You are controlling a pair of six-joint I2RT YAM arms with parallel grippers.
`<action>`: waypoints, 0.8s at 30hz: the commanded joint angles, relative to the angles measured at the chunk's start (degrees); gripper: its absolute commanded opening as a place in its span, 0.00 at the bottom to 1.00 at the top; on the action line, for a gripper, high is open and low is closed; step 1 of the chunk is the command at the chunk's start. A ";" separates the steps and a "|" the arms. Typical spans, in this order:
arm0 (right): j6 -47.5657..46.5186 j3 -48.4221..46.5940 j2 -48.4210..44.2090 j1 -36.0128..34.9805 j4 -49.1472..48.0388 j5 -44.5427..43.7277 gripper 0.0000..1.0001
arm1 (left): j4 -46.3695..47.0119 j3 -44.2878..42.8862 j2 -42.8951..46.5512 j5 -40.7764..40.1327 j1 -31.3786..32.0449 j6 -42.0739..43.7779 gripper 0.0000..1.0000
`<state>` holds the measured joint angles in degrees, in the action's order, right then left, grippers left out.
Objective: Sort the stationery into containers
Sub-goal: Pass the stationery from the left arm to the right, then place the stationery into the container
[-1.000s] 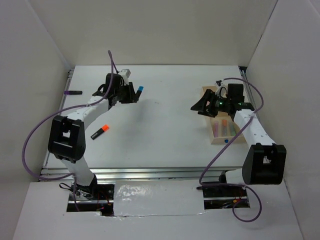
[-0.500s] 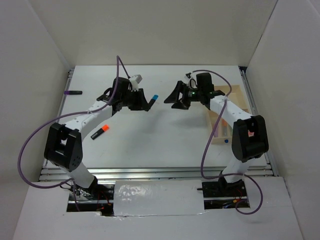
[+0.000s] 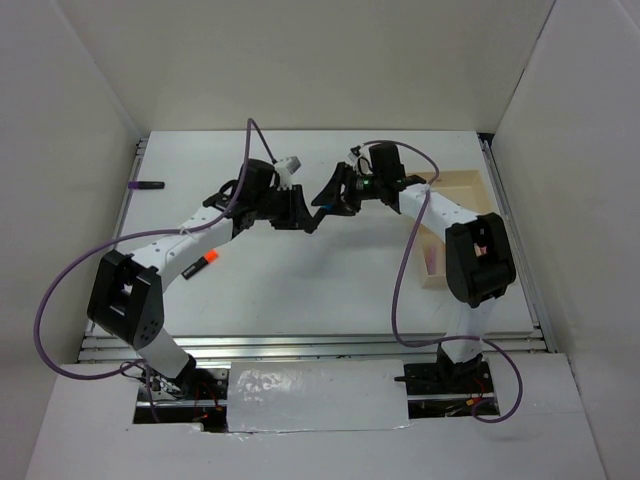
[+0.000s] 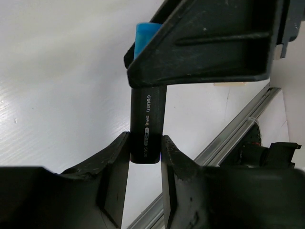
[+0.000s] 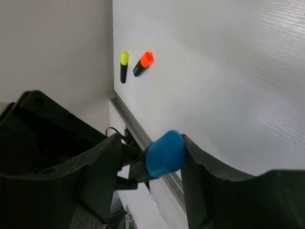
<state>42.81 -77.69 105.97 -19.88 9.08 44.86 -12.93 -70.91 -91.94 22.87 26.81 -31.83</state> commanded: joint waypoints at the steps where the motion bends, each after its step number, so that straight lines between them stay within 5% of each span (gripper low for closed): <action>1: 1.66 -2.64 0.90 -0.86 -4.42 1.72 0.56 | 0.36 -2.65 1.59 1.47 0.61 -0.86 0.00; 6: 2.54 -0.80 0.29 -0.34 -6.53 3.21 0.10 | -0.69 -2.83 1.94 0.60 0.62 -0.34 0.03; 8: 2.46 0.34 -1.11 0.80 -6.62 3.56 0.01 | -1.48 -3.35 2.12 -0.19 0.27 0.28 0.32; 10: 1.41 1.13 -3.13 3.17 -5.66 3.48 0.00 | -4.20 -4.75 2.20 -3.35 -1.05 0.37 0.88; 11: 0.01 1.92 -4.71 4.14 -5.13 3.30 0.00 | -6.73 -6.41 2.12 -5.36 -2.45 0.89 0.99; 18: -13.44 0.26 -13.84 19.43 6.82 -7.40 0.00 | -11.42 -7.84 6.85 -9.42 -12.38 11.08 0.99; 24: -21.61 1.49 -19.14 31.47 5.51 -21.36 0.00 | -9.40 -2.39 10.82 -9.42 -23.72 15.39 0.99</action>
<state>28.21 -75.44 90.00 10.90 14.17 32.45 -22.65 -75.02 -83.20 14.35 6.15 -20.99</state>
